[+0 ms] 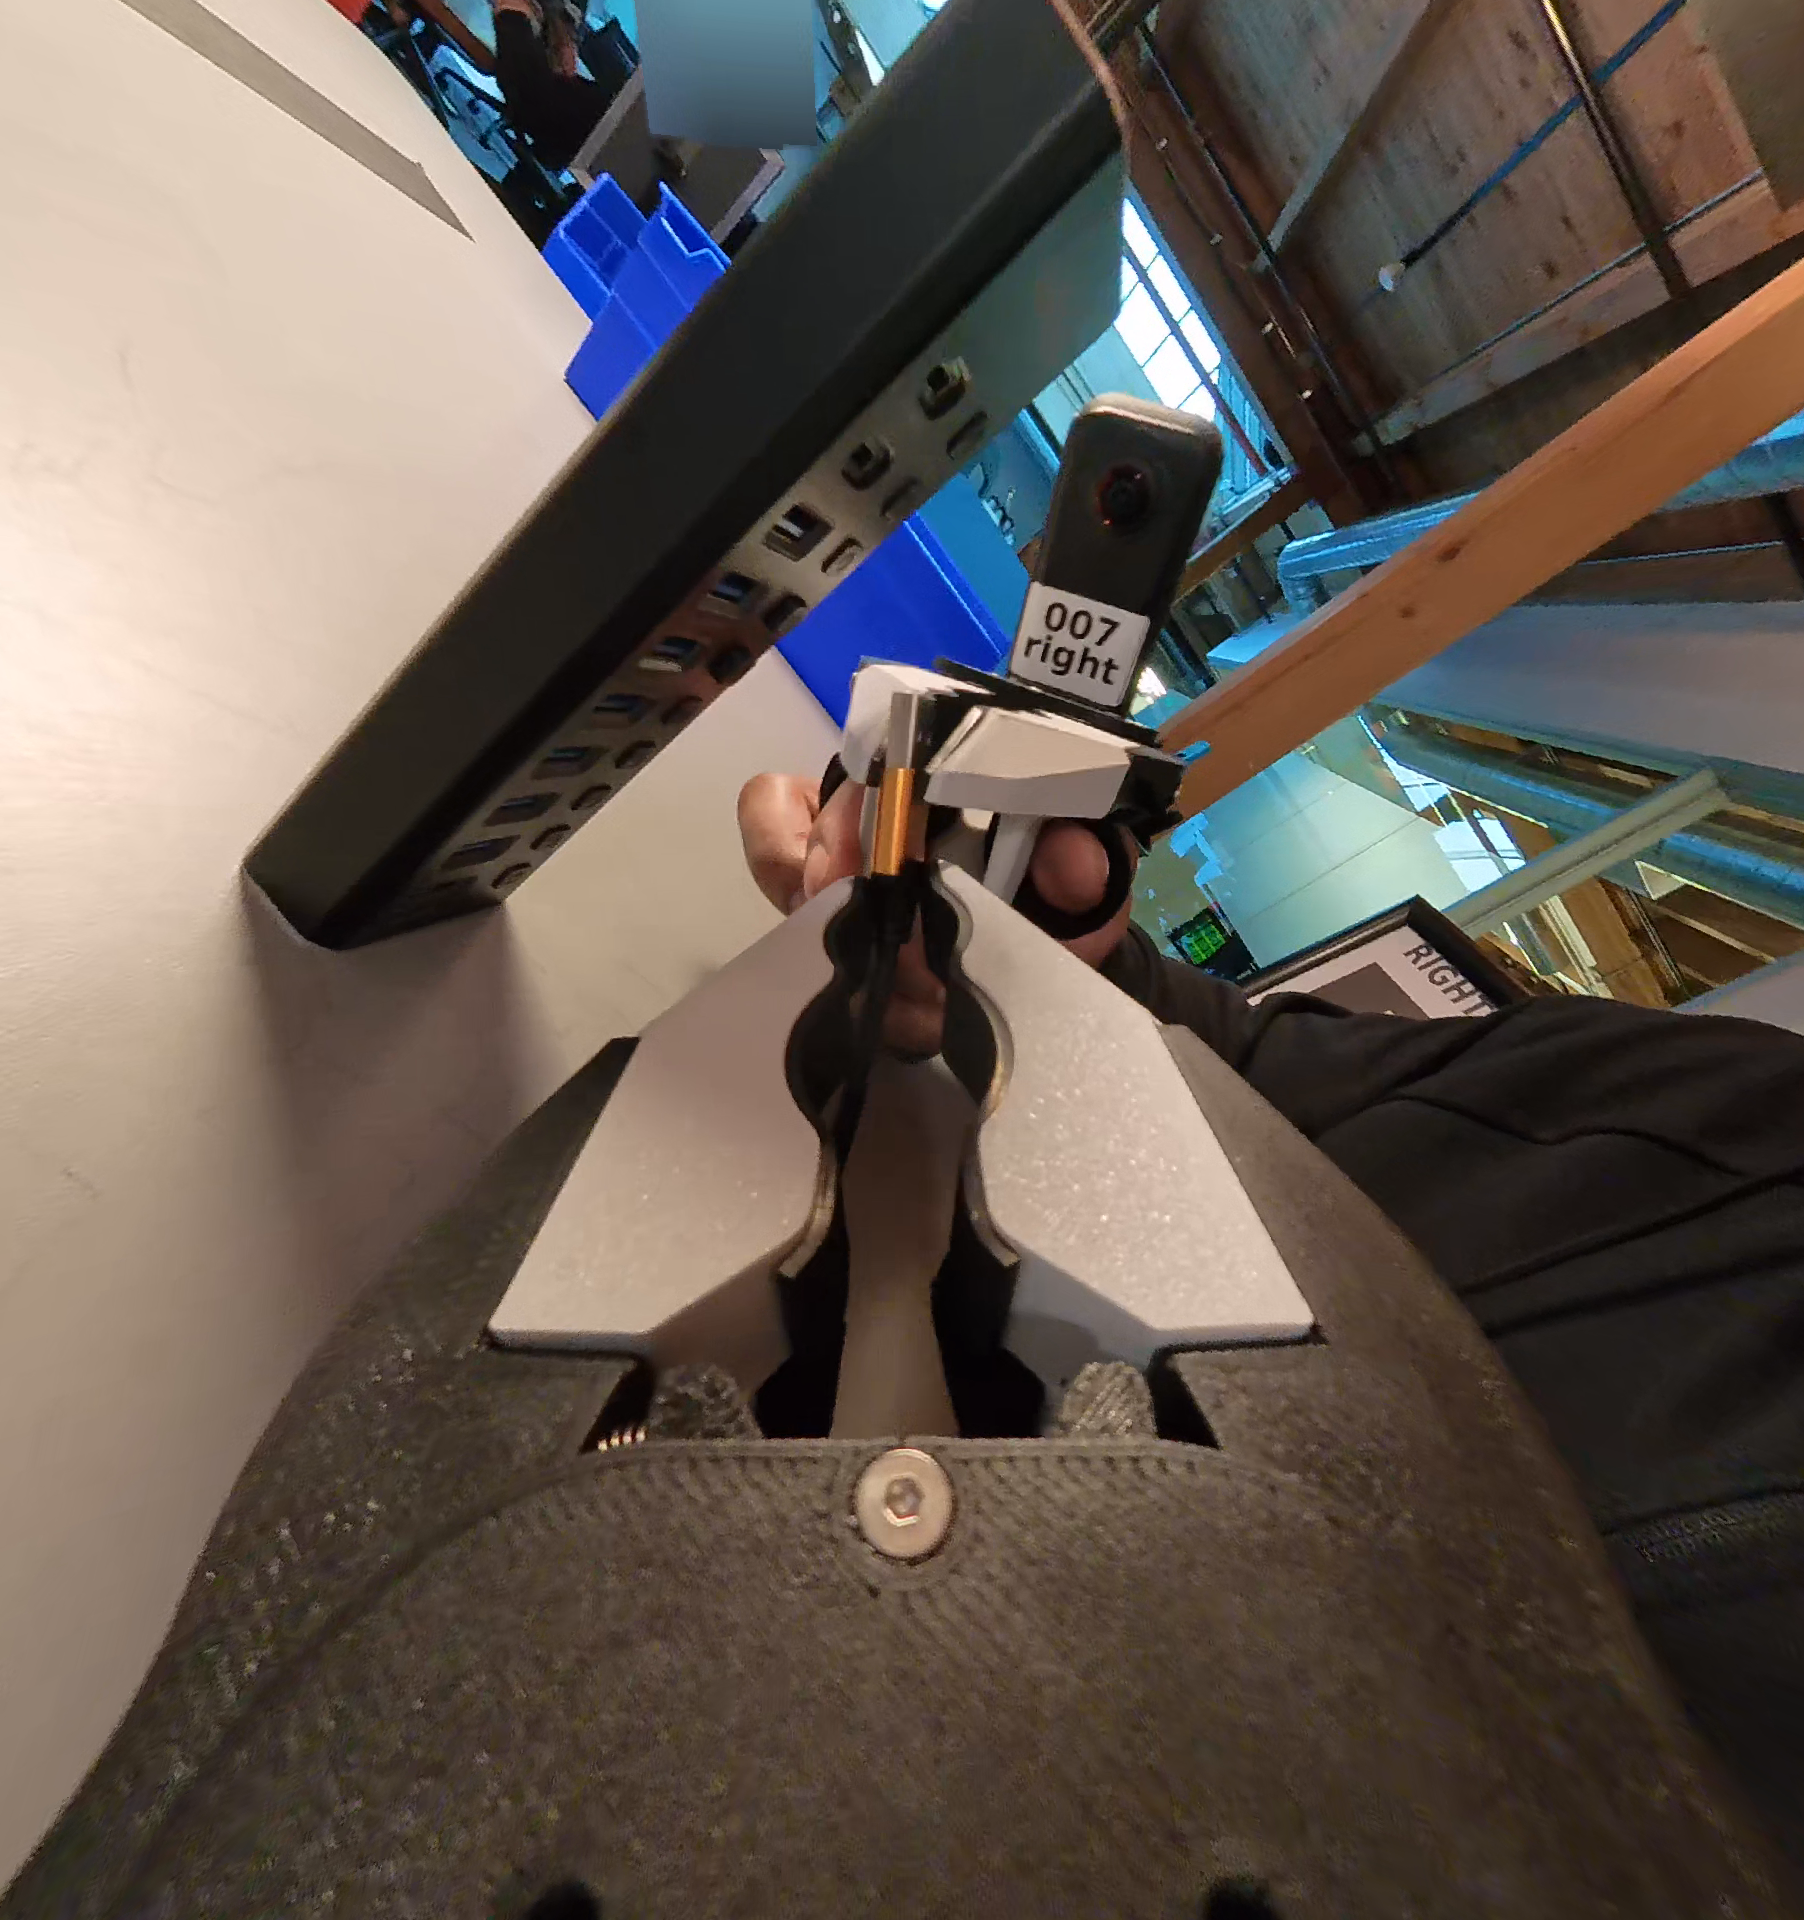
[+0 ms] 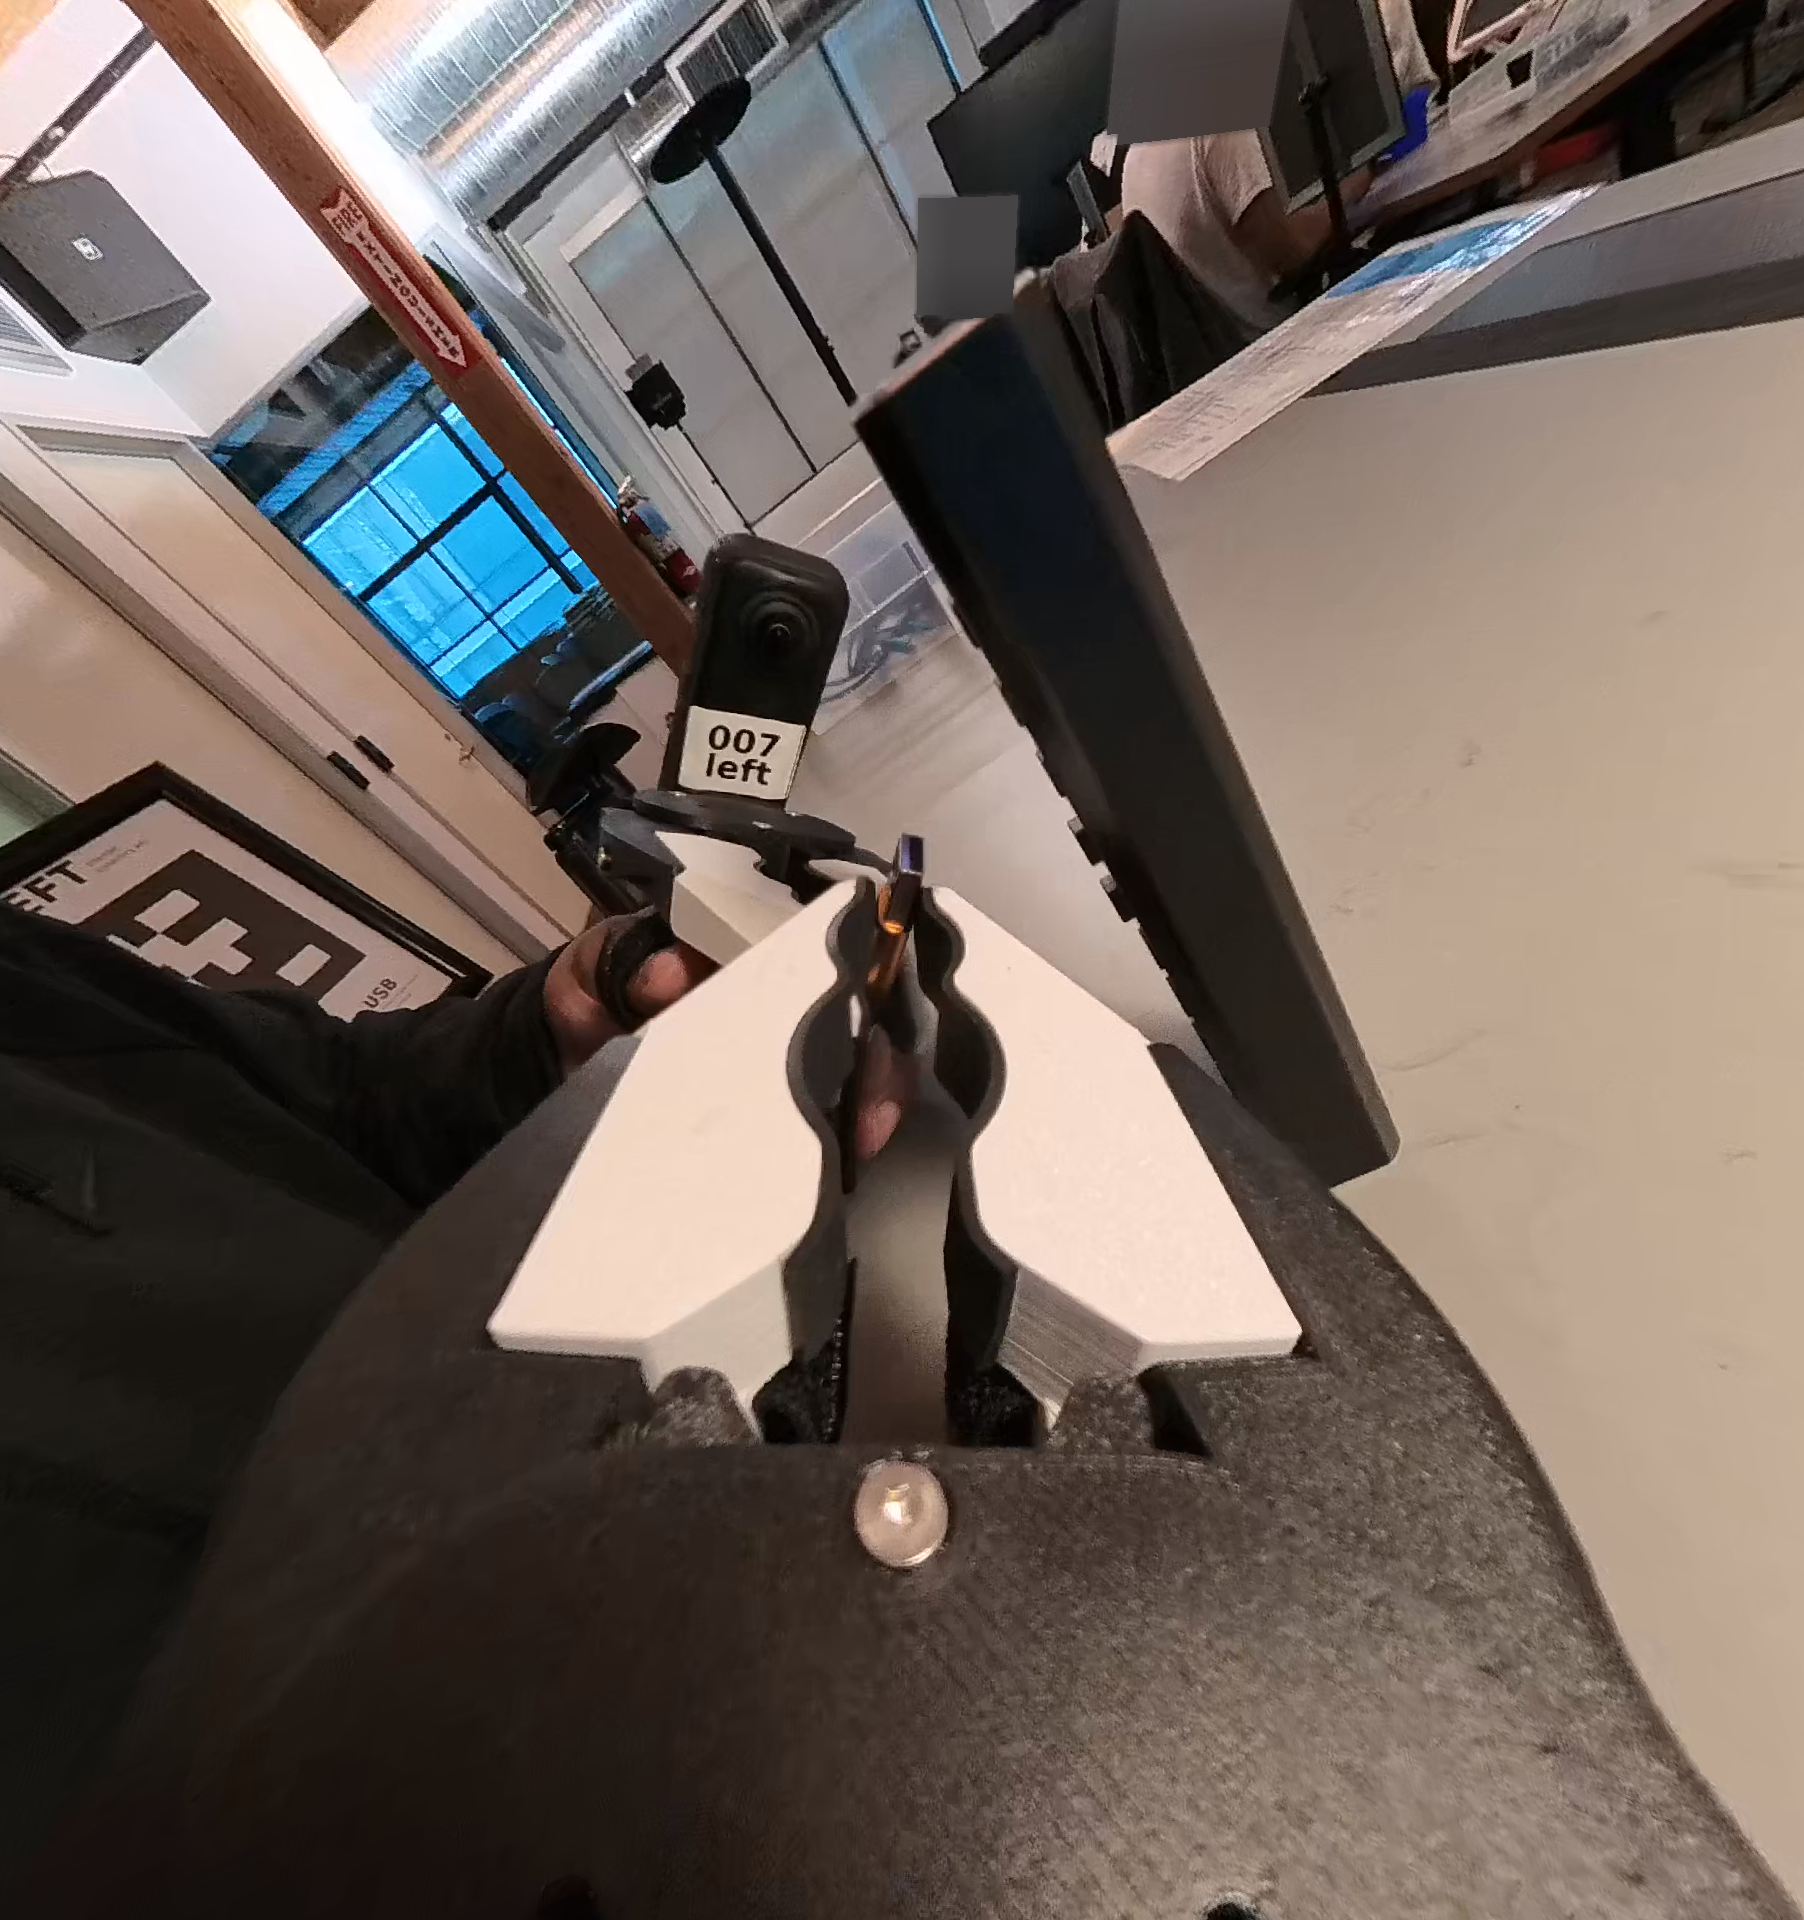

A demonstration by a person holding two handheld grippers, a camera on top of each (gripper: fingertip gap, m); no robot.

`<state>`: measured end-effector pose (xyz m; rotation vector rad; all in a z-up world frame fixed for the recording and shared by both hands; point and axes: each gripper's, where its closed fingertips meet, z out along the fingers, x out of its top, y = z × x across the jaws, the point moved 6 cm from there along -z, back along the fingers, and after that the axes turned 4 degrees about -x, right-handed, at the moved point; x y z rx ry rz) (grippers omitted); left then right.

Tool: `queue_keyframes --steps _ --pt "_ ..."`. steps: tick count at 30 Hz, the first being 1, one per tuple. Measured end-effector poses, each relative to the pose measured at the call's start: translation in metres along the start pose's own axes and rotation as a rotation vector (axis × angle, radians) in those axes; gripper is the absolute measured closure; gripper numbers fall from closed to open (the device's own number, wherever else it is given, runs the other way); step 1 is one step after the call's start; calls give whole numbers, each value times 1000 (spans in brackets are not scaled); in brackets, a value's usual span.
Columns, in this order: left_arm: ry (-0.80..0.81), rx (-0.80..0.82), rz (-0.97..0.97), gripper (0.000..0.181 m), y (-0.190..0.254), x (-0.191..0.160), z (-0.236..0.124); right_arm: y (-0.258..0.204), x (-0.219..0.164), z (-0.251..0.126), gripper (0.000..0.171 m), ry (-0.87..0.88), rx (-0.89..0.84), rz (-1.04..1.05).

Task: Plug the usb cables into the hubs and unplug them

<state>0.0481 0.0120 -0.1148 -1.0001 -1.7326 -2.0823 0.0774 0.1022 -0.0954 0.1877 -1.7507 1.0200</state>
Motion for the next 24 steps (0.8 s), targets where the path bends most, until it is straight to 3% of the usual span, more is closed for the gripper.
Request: queue_keyframes --steps 6,10,13,16,19,24 --pt "-3 12 5 171 1 0 0 2 1 -2 159 -26 -19 -92" --pt "25 22 -71 170 -6 5 -7 7 10 -16 155 -48 -83 -276" --pt "22 79 -114 171 -15 6 -17 9 20 -30 163 -41 -116 -411" --pt "3 82 -193 171 -20 4 -20 23 24 -35 163 -65 -259 -579" --pt "-18 61 -279 172 -25 2 -19 38 18 -29 138 -110 -351 -708" --pt "-43 31 -340 168 -30 4 -15 46 13 -8 106 -153 -238 -624"
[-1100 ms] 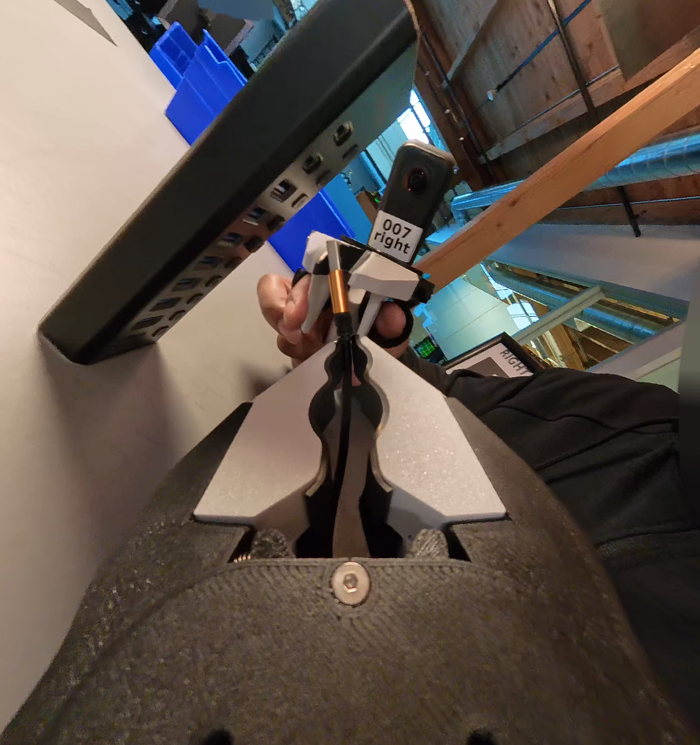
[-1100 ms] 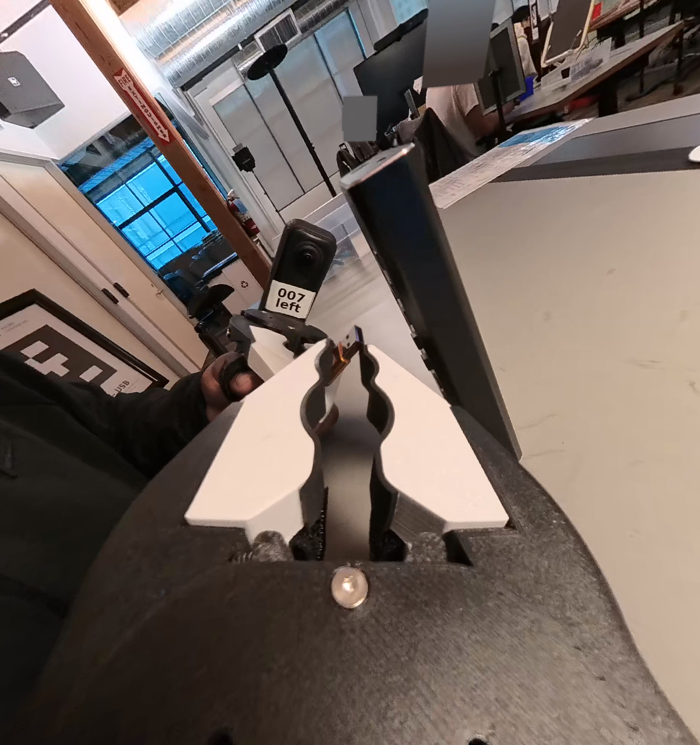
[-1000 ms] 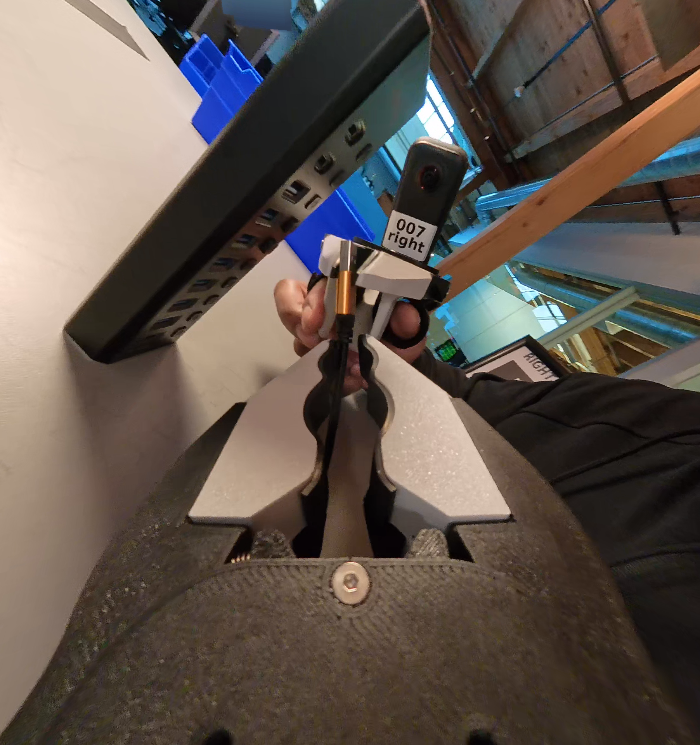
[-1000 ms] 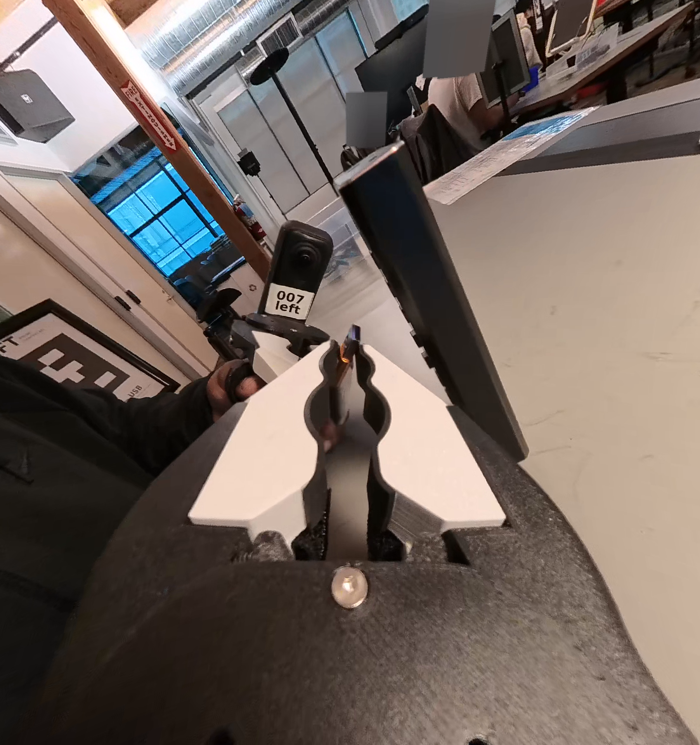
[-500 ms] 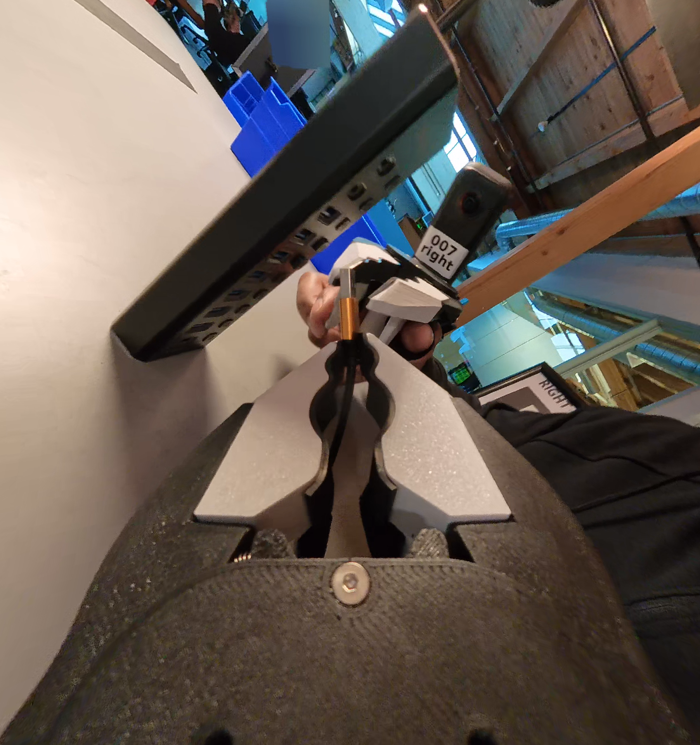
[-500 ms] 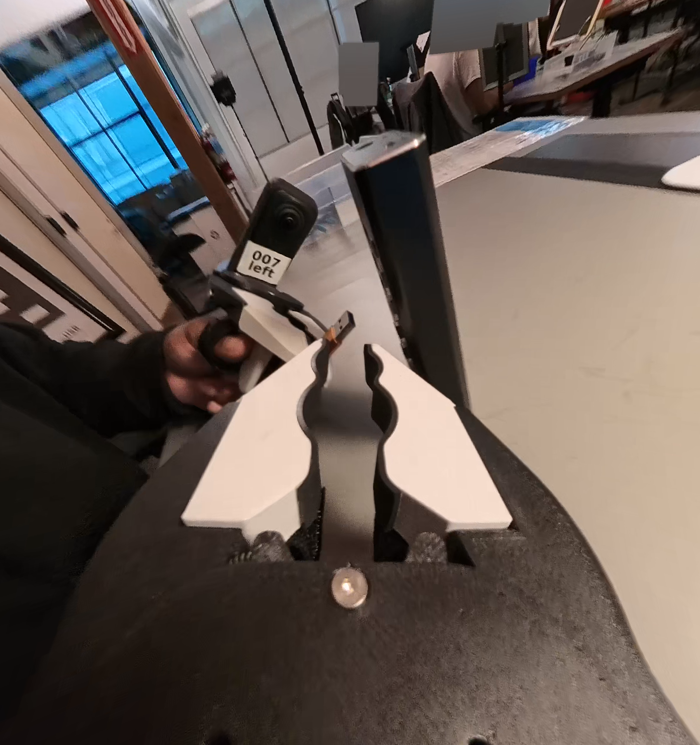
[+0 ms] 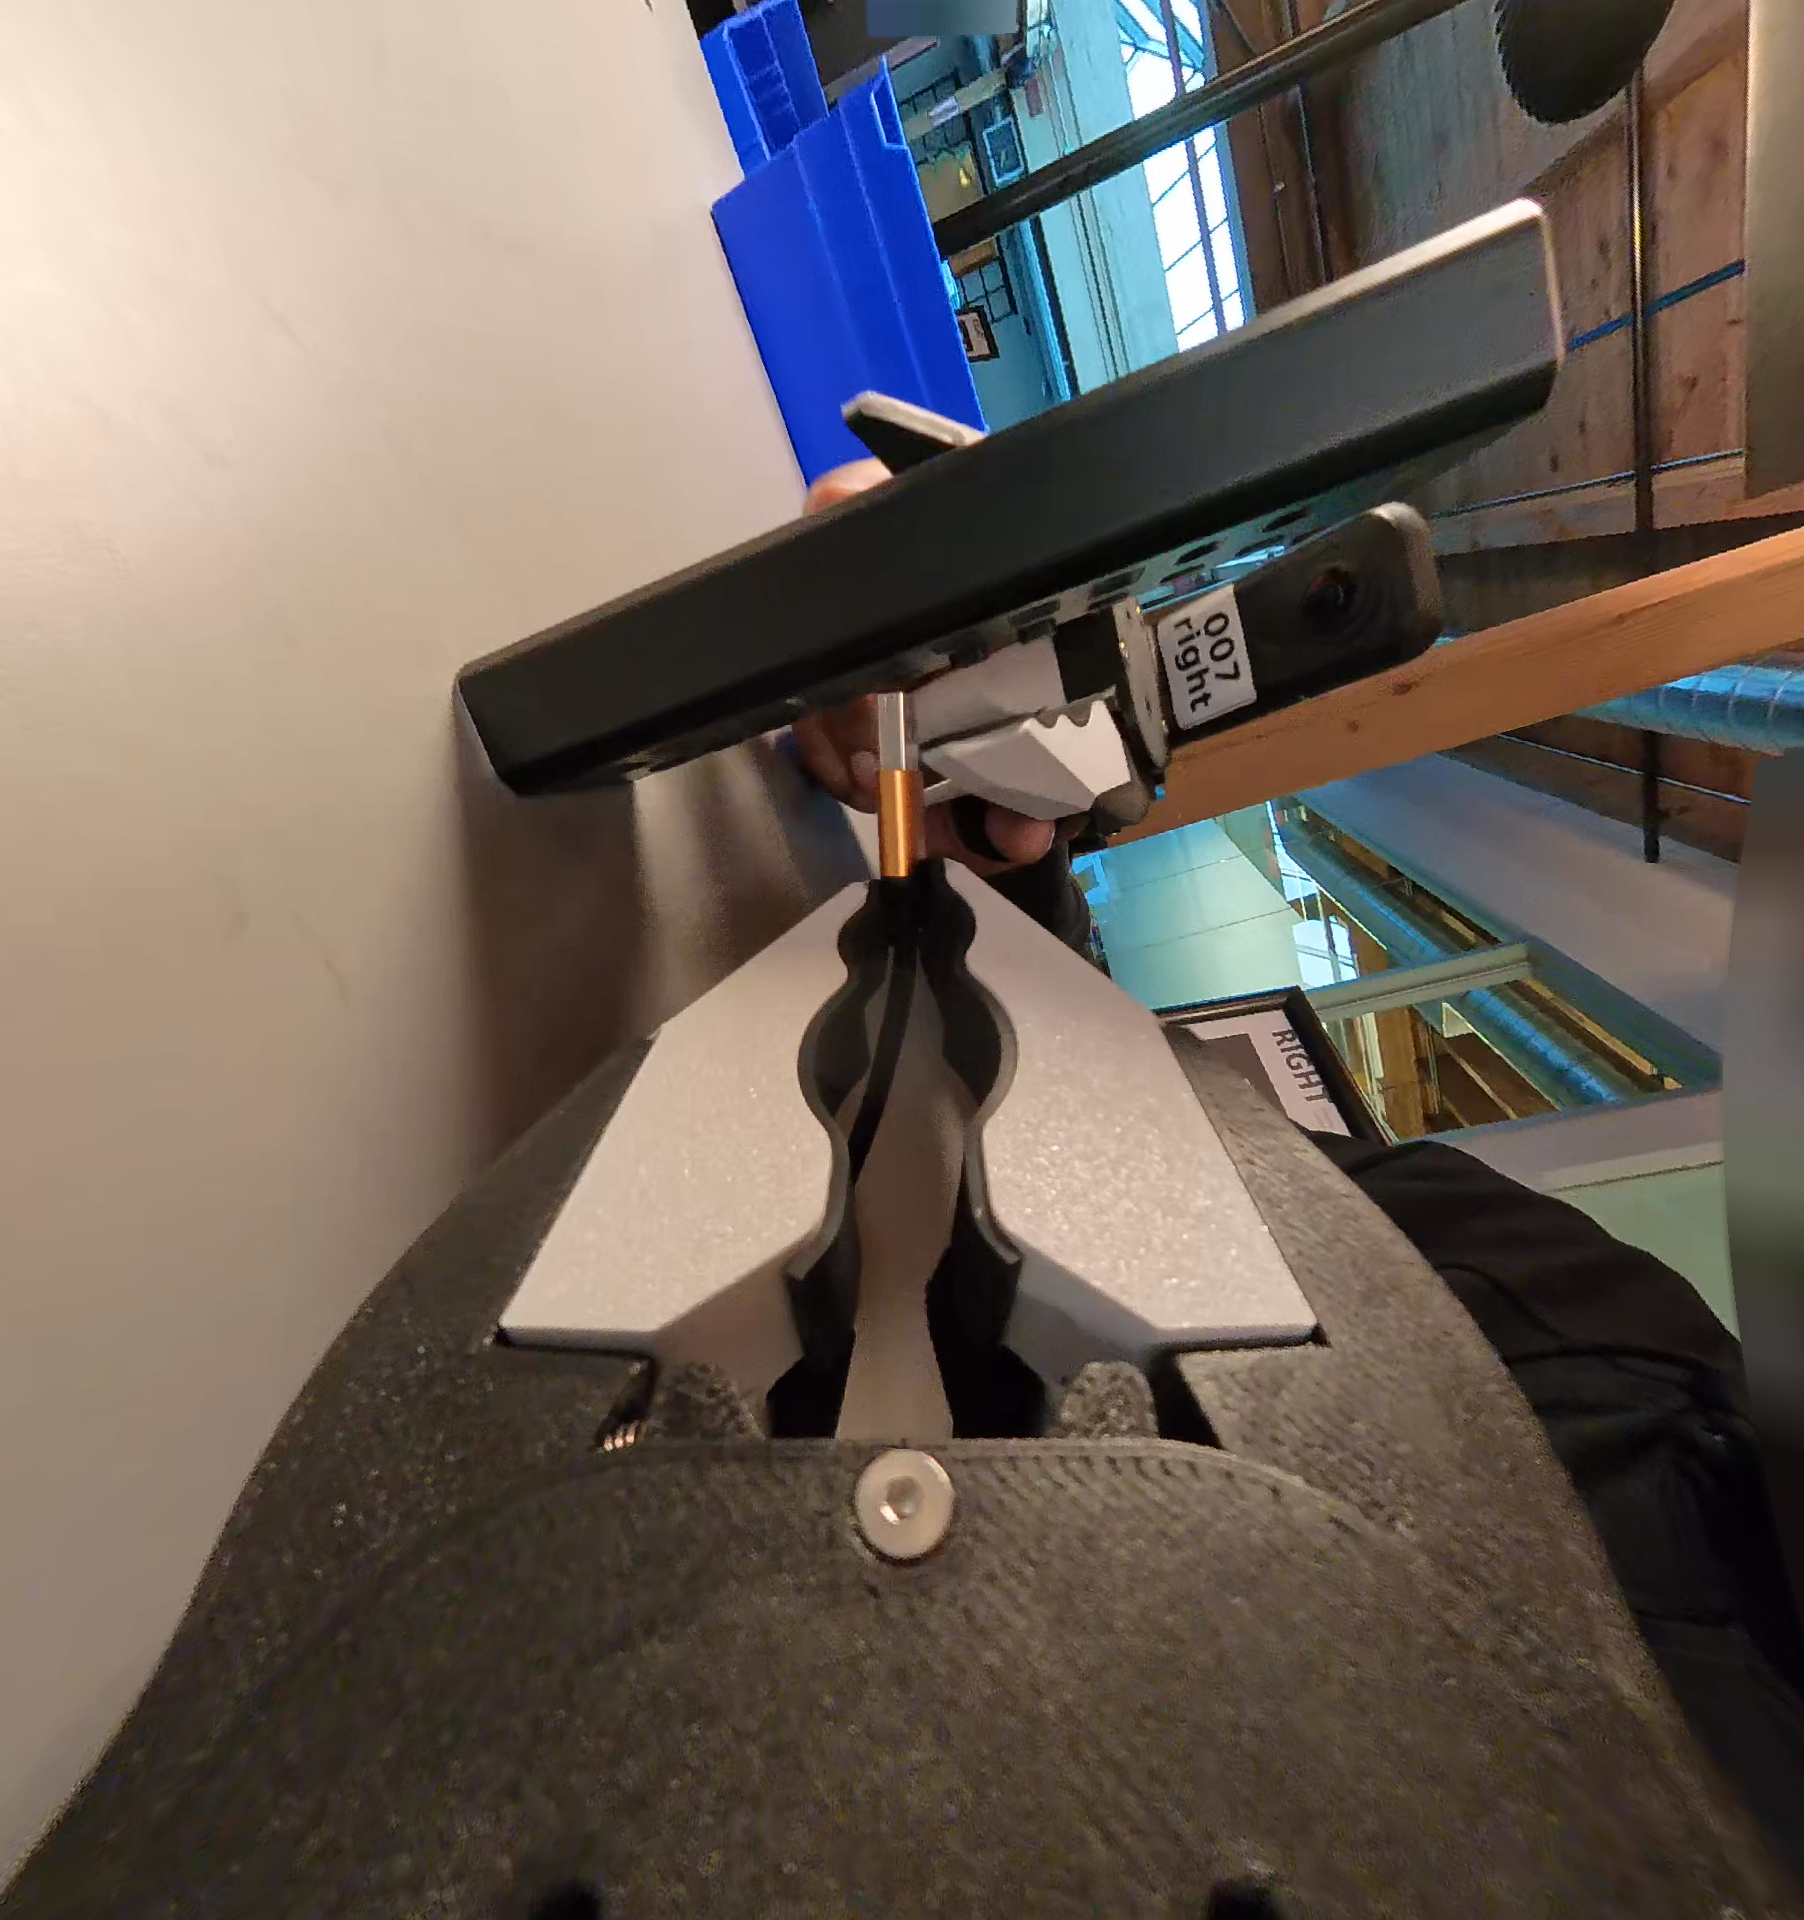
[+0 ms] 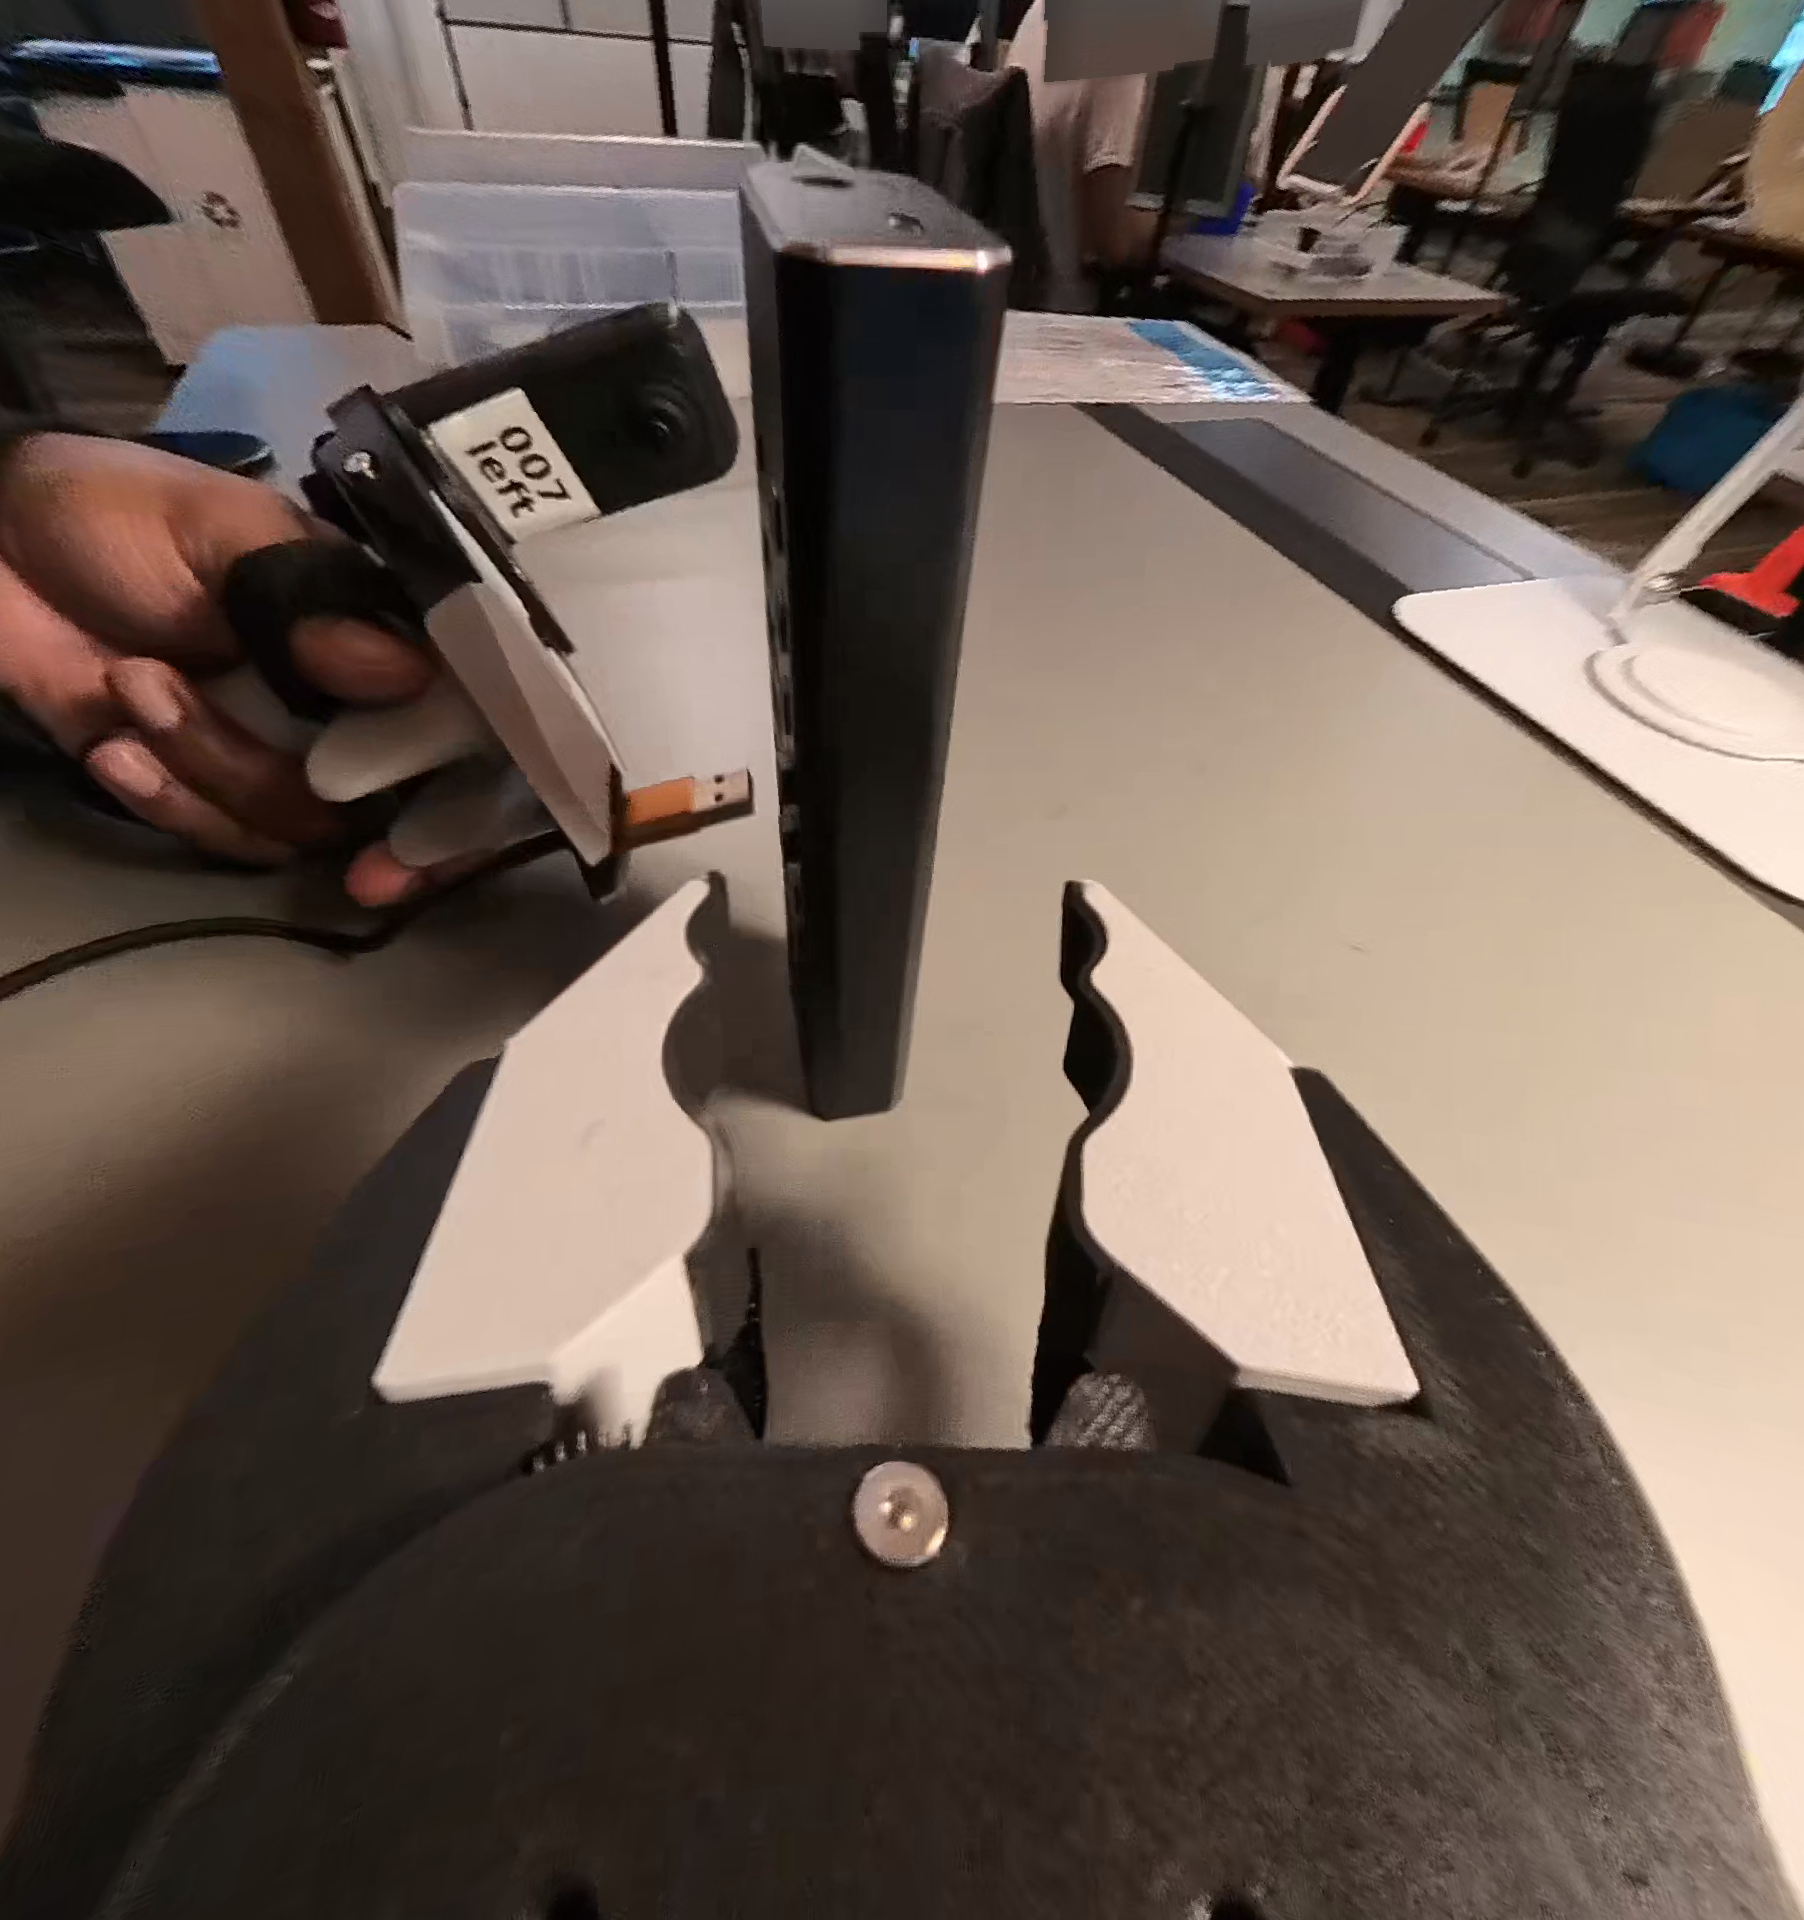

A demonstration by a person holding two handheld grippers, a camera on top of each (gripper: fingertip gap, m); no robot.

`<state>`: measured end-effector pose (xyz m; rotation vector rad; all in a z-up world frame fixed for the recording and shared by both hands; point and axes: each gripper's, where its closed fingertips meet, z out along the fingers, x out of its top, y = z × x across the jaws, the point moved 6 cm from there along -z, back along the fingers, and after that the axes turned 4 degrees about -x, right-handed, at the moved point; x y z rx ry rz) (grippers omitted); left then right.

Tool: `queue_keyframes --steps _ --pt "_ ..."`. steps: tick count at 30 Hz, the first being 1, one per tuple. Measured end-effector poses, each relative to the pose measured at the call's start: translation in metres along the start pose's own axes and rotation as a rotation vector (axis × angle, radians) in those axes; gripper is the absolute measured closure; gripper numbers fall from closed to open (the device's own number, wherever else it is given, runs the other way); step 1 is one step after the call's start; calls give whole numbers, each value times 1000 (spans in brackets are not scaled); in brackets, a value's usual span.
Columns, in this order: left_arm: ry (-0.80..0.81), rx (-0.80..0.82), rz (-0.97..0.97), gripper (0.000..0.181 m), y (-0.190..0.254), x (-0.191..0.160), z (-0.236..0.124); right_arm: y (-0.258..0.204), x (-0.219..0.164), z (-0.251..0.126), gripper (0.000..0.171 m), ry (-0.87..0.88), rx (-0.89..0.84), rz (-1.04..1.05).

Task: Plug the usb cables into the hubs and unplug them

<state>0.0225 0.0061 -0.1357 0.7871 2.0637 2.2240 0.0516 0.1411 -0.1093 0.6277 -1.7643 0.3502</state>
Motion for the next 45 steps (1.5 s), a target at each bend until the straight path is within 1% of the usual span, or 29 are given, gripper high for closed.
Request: queue_keyframes --steps 1,3,4,6,8,14,30,36,42,45 --pt "-9 -4 -6 172 0 0 1 0 0 4 103 -11 15 -4" --pt "-23 -4 -13 172 -1 0 3 1 -1 12 105 -41 33 -13" --pt "-29 -5 -15 172 -1 1 4 0 -2 14 111 -54 40 -19" --pt "-36 -12 -24 172 -2 1 6 -1 -1 16 128 -46 39 -38" --pt "-40 -22 -35 172 -2 3 7 -4 0 15 140 -39 43 -65" --pt "-50 -39 -59 172 -4 6 11 -5 0 15 142 -36 24 -87" --pt "-54 -29 -59 172 -4 7 5 -14 1 15 144 -31 -5 -146" --pt "-58 -29 -58 173 -3 8 3 -15 1 14 145 -20 26 -139" --pt "-122 -44 -40 174 -1 1 4 -22 1 9 144 -20 61 -261" --pt "-142 -19 -8 174 0 1 5 -24 1 6 144 -28 70 -297"
